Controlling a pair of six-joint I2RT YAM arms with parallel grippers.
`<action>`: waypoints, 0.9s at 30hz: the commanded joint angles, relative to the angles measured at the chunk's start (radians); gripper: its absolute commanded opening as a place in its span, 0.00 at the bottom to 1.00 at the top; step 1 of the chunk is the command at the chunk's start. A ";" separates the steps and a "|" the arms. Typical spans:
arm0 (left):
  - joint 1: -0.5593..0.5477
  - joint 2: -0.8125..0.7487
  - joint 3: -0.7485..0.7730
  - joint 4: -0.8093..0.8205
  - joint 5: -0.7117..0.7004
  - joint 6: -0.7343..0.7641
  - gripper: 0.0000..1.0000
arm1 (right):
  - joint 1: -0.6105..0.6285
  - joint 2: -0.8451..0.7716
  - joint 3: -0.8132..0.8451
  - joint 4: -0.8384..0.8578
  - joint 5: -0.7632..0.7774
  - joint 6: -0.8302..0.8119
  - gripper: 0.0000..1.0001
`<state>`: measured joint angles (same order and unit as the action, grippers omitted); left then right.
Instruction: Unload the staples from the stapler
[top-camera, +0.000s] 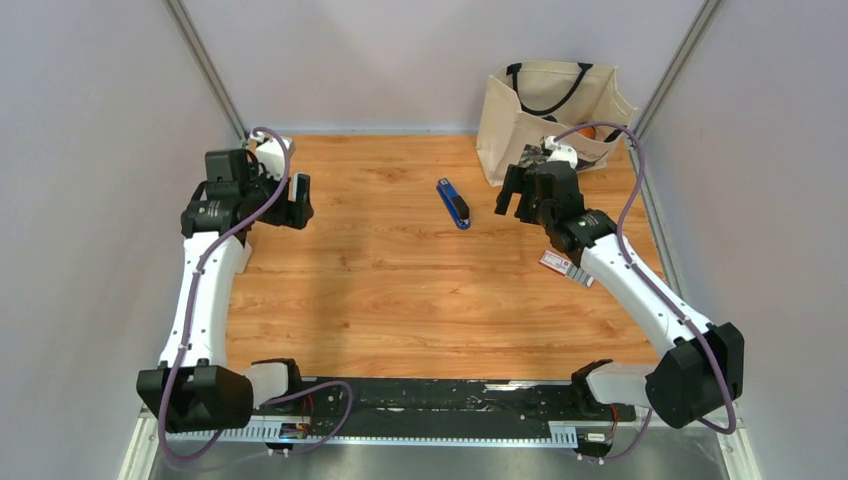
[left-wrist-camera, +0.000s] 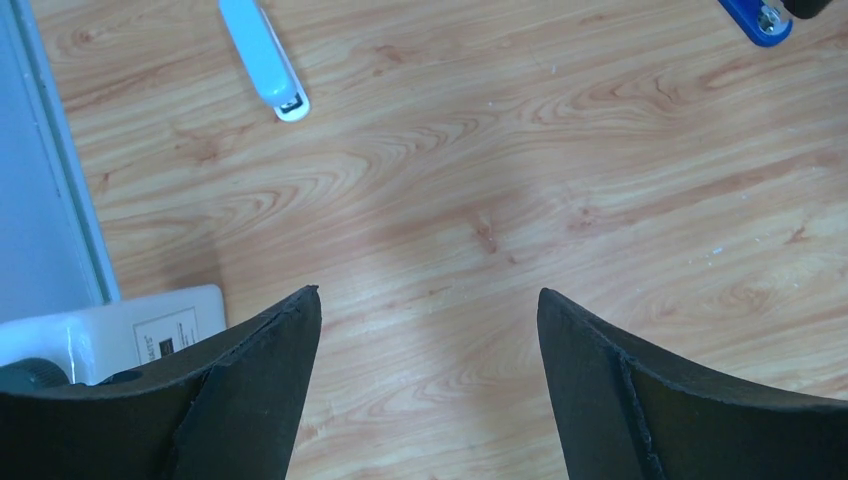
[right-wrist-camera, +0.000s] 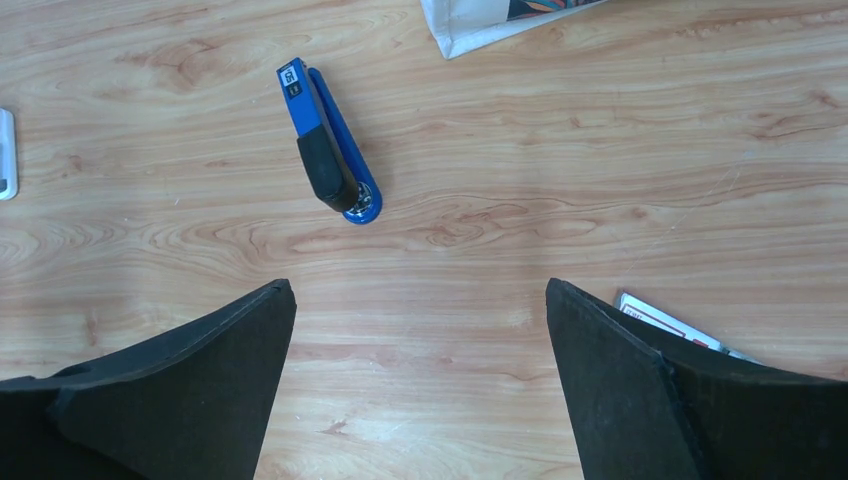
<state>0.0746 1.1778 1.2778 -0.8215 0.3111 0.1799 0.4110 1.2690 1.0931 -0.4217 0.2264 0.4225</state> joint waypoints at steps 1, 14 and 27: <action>0.004 0.040 -0.006 0.126 -0.027 -0.040 0.88 | -0.003 0.021 -0.009 0.023 0.047 -0.001 1.00; 0.004 0.598 0.454 0.084 -0.090 -0.137 0.88 | 0.000 -0.013 -0.064 0.000 0.060 0.027 1.00; -0.015 0.948 0.680 0.090 -0.372 -0.235 0.89 | 0.129 -0.037 -0.213 0.147 0.091 0.039 0.94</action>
<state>0.0658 2.0926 1.9079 -0.7219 0.0753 0.0212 0.4934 1.2240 0.8684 -0.3607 0.2771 0.4564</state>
